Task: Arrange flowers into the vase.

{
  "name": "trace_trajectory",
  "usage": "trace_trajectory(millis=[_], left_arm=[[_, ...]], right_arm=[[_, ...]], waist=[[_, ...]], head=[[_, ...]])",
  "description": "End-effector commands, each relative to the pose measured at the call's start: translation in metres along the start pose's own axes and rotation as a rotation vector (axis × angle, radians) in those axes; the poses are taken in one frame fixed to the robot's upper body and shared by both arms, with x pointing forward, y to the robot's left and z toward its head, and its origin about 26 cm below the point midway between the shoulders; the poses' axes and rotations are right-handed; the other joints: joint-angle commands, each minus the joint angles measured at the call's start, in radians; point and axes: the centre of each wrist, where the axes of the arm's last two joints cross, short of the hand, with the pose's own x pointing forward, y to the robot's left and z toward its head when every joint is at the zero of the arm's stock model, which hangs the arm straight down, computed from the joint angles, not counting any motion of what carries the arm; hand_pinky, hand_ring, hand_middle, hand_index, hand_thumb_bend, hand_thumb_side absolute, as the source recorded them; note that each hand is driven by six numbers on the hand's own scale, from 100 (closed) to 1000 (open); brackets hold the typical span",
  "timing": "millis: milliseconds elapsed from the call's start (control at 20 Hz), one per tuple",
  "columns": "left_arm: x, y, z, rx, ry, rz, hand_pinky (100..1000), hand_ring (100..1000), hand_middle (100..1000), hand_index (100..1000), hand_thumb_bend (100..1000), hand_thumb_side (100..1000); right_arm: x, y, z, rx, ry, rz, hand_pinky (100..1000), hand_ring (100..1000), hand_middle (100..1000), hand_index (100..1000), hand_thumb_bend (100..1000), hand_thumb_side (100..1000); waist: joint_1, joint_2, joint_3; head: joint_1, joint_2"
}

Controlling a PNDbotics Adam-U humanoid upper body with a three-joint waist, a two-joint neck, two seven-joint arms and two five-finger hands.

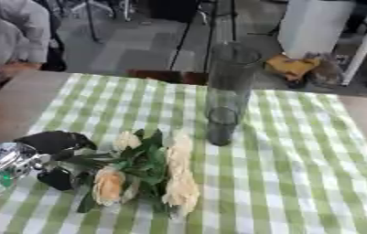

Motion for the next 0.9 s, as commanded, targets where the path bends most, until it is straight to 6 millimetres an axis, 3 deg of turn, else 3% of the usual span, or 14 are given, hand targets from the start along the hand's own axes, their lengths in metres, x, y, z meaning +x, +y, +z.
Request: trace_trajectory(millis=[50,500,800,900], left_arm=[[-0.004,0.011,0.002,0.014,0.008,-0.007,652,841,864,934,263,345],[-0.001,0.009,-0.005,0.012,-0.017,-0.006,644,836,865,933,283,328],[0.002,0.008,-0.009,0.033,-0.031,0.004,606,771,784,891,271,329],[0.003,0.007,-0.010,0.036,-0.033,0.006,581,726,726,835,273,320]], right_arm=[[0.005,0.001,-0.007,0.009,-0.029,-0.009,751,834,838,858,100,1000],[0.005,0.000,-0.005,0.007,-0.018,-0.012,753,835,838,856,100,1000],[0.005,0.000,-0.005,0.010,-0.012,-0.010,754,835,837,856,100,1000],[0.005,0.000,-0.005,0.010,-0.011,-0.010,754,835,837,857,100,1000]], waist=[[0.003,-0.011,-0.002],[0.001,-0.006,-0.006],[0.000,-0.006,-0.007],[0.000,-0.005,-0.008]], head=[[0.005,-0.019],[0.015,-0.032],[0.019,-0.037],[0.020,-0.038]])
